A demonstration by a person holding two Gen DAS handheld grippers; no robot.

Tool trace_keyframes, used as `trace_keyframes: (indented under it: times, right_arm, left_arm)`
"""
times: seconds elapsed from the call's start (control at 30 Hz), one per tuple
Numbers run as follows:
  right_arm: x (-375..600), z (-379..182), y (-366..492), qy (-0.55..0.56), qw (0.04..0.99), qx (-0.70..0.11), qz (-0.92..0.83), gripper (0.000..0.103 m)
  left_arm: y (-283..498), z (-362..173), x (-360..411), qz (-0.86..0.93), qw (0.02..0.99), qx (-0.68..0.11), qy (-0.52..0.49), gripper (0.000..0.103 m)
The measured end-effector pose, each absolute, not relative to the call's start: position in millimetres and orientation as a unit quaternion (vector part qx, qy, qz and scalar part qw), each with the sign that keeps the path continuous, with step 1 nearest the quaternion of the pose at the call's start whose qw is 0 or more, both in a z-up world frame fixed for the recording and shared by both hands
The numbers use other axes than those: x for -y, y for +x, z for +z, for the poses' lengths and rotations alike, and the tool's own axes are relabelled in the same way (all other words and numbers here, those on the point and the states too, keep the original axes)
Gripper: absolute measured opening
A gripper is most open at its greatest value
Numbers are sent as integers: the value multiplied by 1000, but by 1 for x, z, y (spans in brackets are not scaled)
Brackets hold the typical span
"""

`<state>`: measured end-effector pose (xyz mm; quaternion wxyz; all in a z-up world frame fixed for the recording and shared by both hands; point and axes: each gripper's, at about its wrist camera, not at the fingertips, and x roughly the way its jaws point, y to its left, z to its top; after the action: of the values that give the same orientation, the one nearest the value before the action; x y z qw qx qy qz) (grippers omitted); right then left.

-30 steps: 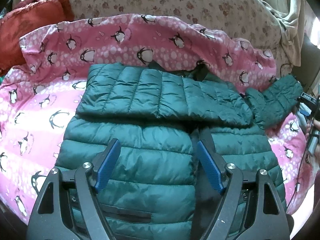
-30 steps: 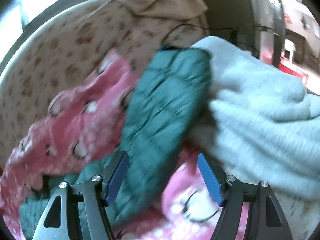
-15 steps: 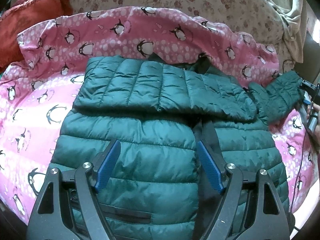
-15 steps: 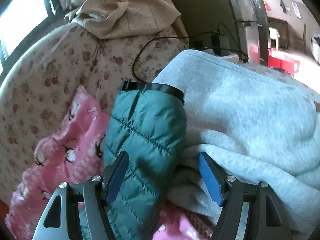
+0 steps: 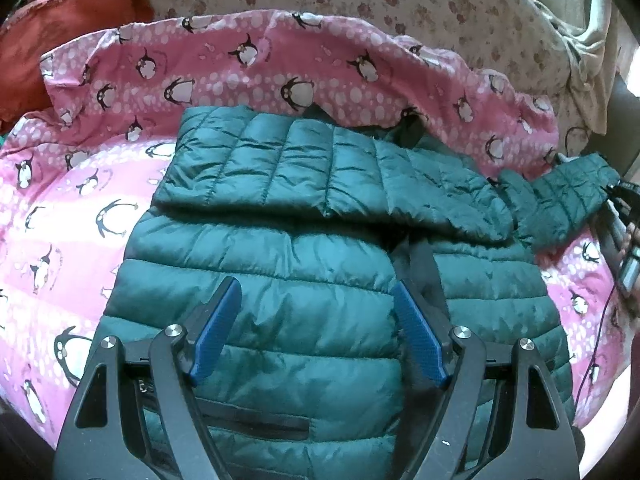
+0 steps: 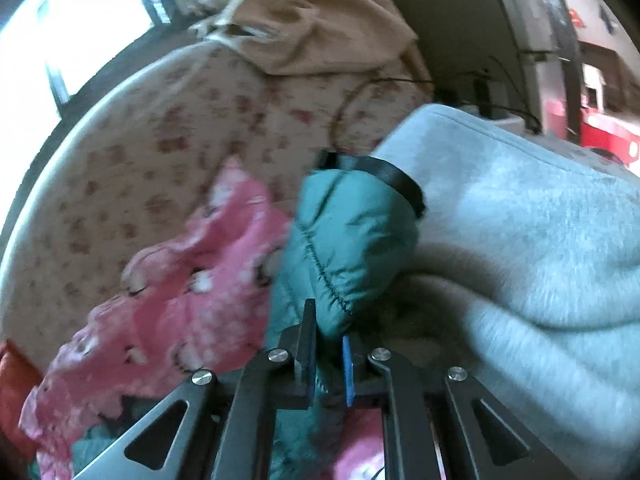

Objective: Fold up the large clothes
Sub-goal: 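Grasp the other sleeve cuff with the right tool and lift it across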

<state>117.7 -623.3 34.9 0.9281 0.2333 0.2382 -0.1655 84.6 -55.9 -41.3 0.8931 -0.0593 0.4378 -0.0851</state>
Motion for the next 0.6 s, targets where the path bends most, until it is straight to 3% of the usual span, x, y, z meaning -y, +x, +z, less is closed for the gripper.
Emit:
trace_keyframes:
  times: [0.23,0.6]
  right_arm:
    - [561,49,105,206,946,-233,-88,9]
    - [432,25,124,137,940,-307,51,8]
  left_arm:
    - [79,-33,45,-83,896,-430,-76,79]
    - [70,-29,24,-70,898,-423,-96,79]
